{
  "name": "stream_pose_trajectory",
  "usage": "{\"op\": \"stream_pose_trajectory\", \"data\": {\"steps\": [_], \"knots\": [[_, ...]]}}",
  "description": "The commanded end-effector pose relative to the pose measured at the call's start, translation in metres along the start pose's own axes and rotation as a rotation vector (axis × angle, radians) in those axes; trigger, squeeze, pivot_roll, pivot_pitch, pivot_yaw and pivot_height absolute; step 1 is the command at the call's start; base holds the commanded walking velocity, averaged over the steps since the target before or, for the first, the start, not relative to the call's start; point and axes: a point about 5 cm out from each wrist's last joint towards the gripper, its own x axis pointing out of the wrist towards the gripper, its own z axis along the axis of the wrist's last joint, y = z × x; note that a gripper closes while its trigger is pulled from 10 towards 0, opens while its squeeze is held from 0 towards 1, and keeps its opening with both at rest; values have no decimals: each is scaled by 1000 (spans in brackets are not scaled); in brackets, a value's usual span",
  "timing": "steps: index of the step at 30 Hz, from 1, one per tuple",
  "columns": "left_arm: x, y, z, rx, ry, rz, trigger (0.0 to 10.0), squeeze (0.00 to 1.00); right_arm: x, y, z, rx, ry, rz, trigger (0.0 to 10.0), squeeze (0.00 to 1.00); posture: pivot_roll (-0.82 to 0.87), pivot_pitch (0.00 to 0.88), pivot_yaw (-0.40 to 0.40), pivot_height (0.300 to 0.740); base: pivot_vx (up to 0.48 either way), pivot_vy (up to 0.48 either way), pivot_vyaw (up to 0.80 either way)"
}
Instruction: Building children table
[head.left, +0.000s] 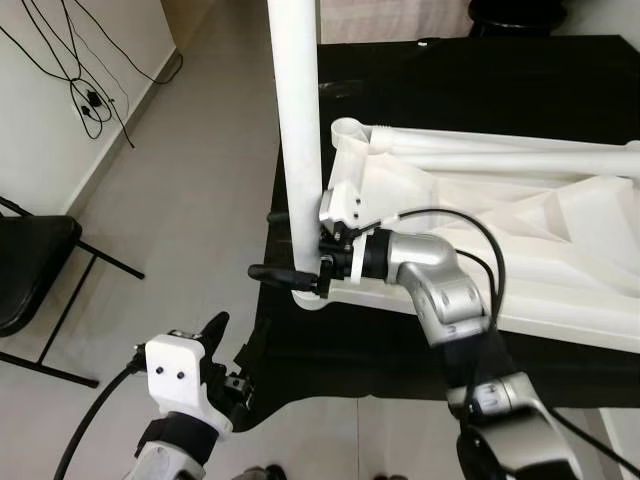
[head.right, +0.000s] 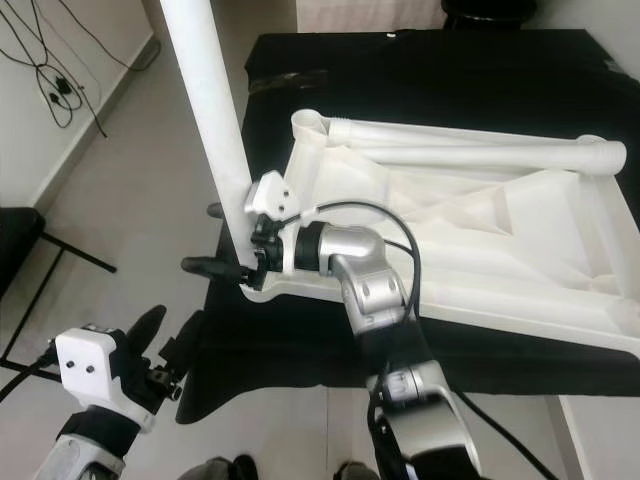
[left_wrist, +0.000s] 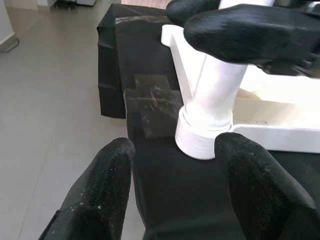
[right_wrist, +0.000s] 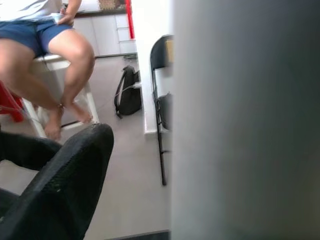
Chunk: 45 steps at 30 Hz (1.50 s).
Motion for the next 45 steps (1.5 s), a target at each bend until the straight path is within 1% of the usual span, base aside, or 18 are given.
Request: {"op": "stream_pose_trajectory", "data": {"steps": [1,13,17,19,21,22,23,24,25,26,28,30,37,38,39,40,41,45], "knots": [[-4,-1,3,7,0,-1,10000,0,9,0,-5,29,-2,48,0,0,144,236,18,740,0,0,0],[-5,-3,4,6,4,-1,10000,0,-3,-8,-8,26,-5,103,0,0,131,240,19,740,0,0,0],[-3,-2,3,5,4,0,10000,0,-13,-10,-14,-16,3,11,0,0,113,229,14,740,0,0,0],[-3,-2,2,4,1,0,10000,0,-23,-8,-21,-25,21,-160,0,0,102,224,9,740,0,0,0],[-2,-2,2,4,1,1,10000,0,-26,-7,-22,-26,25,-201,0,0,102,224,9,740,0,0,0],[-1,0,2,5,0,0,10000,0,-38,-5,-37,-67,138,-589,0,0,83,218,1,740,0,0,0],[-1,1,1,6,-2,0,10000,0,-54,12,-45,-31,153,-885,0,0,76,213,1,740,0,0,0],[-1,1,1,6,-2,0,10000,0,-54,12,-45,-31,153,-885,0,0,76,213,1,740,0,0,0],[0,2,1,6,-3,0,10000,0,-67,35,-50,-5,186,-1048,0,0,78,212,5,740,0,0,0],[2,4,0,8,-3,-3,10000,0,-67,55,-50,-2,204,-1085,0,0,60,204,18,740,0,0,0],[2,4,0,8,-3,-3,10000,0,-67,55,-50,-2,204,-1085,0,0,60,204,18,740,0,0,0],[5,6,-2,9,-2,-5,10000,0,-52,67,-47,-27,186,-981,0,0,54,175,28,740,0,0,0],[10,8,-6,7,-2,-4,10000,0,-34,59,-51,-34,168,-878,0,0,68,154,16,740,0,0,0],[10,9,-5,10,-5,4,10000,0,-29,59,-49,-14,133,-832,3294,0,68,150,16,740,0,0,0],[10,9,-5,10,-5,4,10000,0,-29,59,-49,-14,133,-832,3294,0,68,150,16,740,0,0,0],[9,9,-5,12,-8,11,10000,0,-21,62,-46,13,95,-751,10000,0,70,150,15,740,0,0,0],[8,9,-5,13,-10,14,10000,0,-14,64,-41,27,52,-665,10000,1000,72,153,12,740,0,0,0],[7,8,-4,10,-12,11,10000,0,-7,62,-22,51,-14,-416,10000,1000,79,161,10,740,0,0,0]]}}
